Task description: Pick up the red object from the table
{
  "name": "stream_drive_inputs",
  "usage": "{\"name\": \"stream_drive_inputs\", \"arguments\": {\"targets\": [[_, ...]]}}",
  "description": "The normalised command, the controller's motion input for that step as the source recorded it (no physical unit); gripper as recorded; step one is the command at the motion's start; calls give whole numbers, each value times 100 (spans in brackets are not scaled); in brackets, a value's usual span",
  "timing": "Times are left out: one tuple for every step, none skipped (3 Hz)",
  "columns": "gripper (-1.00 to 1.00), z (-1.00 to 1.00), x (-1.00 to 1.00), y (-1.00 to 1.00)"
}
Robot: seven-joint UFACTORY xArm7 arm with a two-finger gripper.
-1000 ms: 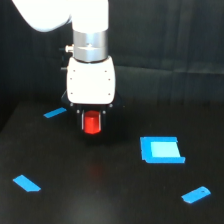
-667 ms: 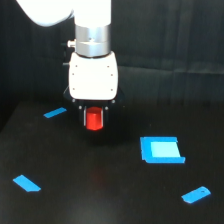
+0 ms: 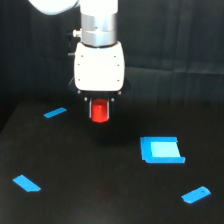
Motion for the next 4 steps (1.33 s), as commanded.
{"name": "stream_drive_inputs", "arguments": {"targets": [[-90,97,19,0],[-100,64,-4,-1],[-95,43,-14,-3],[-99,33,-3,-2]]}}
